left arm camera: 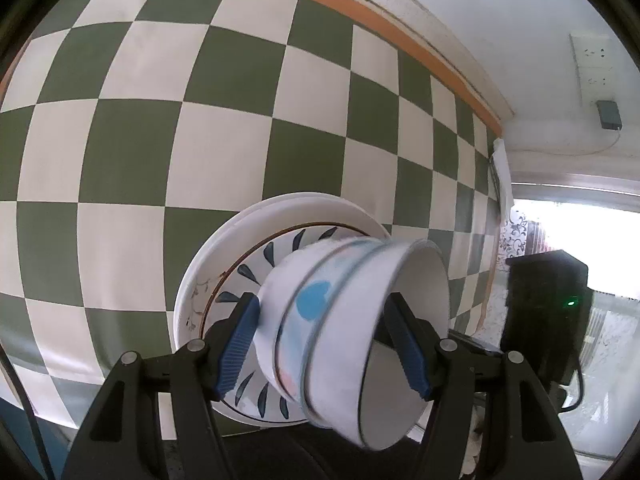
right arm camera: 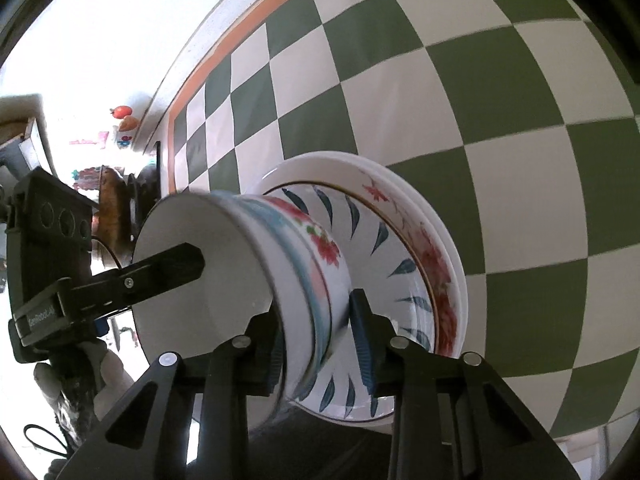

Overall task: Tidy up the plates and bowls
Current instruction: 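Lower the bowl stack onto the center of the plate stack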

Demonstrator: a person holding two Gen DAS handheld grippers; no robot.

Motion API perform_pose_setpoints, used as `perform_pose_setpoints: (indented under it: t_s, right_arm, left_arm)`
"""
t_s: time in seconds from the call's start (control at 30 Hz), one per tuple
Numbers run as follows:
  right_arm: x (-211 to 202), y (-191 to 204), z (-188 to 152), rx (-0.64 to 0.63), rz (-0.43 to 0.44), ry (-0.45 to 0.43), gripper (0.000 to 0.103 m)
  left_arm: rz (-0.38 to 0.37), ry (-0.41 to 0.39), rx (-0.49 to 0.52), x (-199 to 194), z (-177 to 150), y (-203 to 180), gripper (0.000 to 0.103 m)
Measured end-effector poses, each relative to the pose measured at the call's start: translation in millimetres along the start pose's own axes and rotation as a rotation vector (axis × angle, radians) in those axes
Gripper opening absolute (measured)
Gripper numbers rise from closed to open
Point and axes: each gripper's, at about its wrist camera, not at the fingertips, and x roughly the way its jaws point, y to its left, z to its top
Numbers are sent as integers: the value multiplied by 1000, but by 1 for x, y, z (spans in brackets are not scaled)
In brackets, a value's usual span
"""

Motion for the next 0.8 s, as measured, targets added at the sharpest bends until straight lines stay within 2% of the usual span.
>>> perform_pose_setpoints:
  t_s: [0.47, 0.8]
  right_arm:
    - [-19, -3, 7, 1, -58, -5, 32]
    - [-15, 10, 5, -26, -98, -5, 32]
  left_arm:
    - [-18, 33, -17, 13, -4, -1, 62]
    - [38, 16, 8, 11, -10, -7, 62]
